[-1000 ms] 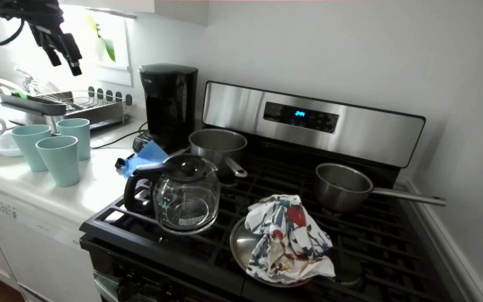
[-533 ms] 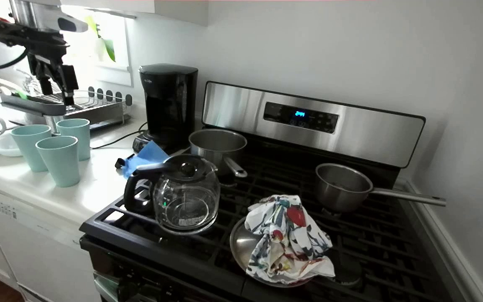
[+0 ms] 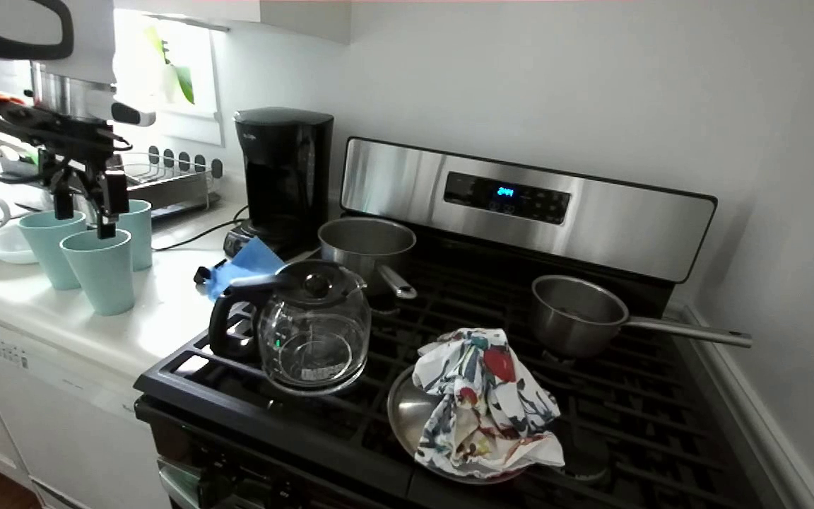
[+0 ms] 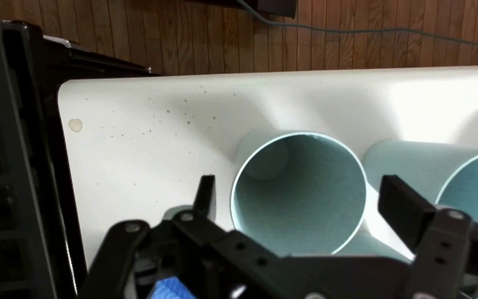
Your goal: Put the cup on the right inside the cup in the middle and then put them inside the cup on the left
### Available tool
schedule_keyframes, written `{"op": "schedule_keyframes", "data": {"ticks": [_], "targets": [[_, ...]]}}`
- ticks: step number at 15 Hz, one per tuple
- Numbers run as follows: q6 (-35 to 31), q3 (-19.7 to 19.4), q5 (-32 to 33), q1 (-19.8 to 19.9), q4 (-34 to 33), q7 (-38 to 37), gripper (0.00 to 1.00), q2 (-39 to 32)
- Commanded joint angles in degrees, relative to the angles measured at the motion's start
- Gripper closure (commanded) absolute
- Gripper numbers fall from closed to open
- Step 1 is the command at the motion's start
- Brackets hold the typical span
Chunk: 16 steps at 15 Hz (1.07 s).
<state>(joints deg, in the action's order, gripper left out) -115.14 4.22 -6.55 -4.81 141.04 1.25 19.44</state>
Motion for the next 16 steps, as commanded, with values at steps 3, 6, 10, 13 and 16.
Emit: {"op": "schedule_keyframes", "data": {"ticks": [3, 6, 10, 13, 16], "targets": [[-9.4, -0.8, 2.1, 0.8, 6.6, 2.1, 0.0, 0.8], [-13.1, -1.1, 2.8, 1.4, 8.4, 1.4, 0.05, 0.2], [-14.1, -1.2, 3.7, 2.0, 9.2, 0.7, 0.39, 0.3], [-13.2, -1.7, 3.7, 2.2, 8.6, 1.2, 0.62, 1.2], [-12.2, -2.3, 3.5, 2.3, 7.2, 1.6, 0.83, 1.0]]}}
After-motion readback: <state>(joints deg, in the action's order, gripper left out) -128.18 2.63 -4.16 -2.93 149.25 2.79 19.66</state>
